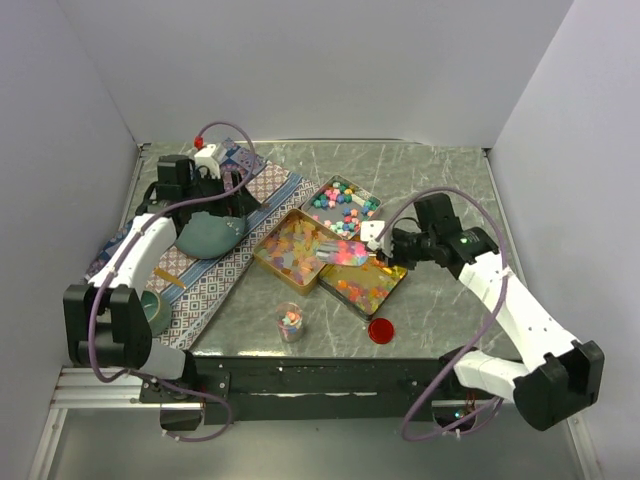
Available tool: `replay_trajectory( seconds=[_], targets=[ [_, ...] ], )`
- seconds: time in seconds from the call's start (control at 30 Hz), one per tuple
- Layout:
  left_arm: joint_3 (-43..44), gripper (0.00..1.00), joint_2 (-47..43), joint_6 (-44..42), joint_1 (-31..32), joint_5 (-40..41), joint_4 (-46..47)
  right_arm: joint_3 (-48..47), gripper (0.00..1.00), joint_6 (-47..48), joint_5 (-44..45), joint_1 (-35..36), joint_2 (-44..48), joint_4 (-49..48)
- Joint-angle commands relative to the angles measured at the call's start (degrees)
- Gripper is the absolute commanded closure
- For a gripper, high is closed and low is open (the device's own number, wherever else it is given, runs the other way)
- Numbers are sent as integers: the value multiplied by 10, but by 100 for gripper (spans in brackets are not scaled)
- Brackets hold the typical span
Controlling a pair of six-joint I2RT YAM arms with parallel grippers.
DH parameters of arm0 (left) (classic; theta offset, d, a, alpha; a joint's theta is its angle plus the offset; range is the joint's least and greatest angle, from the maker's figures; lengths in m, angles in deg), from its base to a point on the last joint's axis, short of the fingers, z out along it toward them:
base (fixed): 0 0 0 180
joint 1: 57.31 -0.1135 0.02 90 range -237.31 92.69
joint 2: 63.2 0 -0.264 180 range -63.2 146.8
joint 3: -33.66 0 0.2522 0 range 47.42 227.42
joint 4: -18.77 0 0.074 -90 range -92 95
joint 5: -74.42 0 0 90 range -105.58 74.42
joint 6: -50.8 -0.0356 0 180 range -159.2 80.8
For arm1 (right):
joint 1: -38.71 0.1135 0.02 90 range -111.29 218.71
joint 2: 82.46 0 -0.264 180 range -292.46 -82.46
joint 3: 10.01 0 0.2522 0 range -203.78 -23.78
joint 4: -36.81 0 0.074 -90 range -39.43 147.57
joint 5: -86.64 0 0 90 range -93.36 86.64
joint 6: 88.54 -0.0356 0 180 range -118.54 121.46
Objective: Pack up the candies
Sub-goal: Place the fake candies in the packing bottle.
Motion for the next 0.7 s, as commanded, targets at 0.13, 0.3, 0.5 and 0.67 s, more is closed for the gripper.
replay_trajectory(
  seconds=[0.13,0.3,0.5,0.67],
  targets=[
    [-11,3,-57,30,-8,140,8,-94,100,10,75,152,10,102],
    [-22,3,-80,37,-9,169,-16,-135,100,-5,117,218,-11,137],
    [-36,3,-92,41,-13,166,-36,-181,100,-3,159,281,-50,168],
    [-71,3,-130,43,-14,176,-14,-227,100,-3,201,327,-91,198]
  ],
)
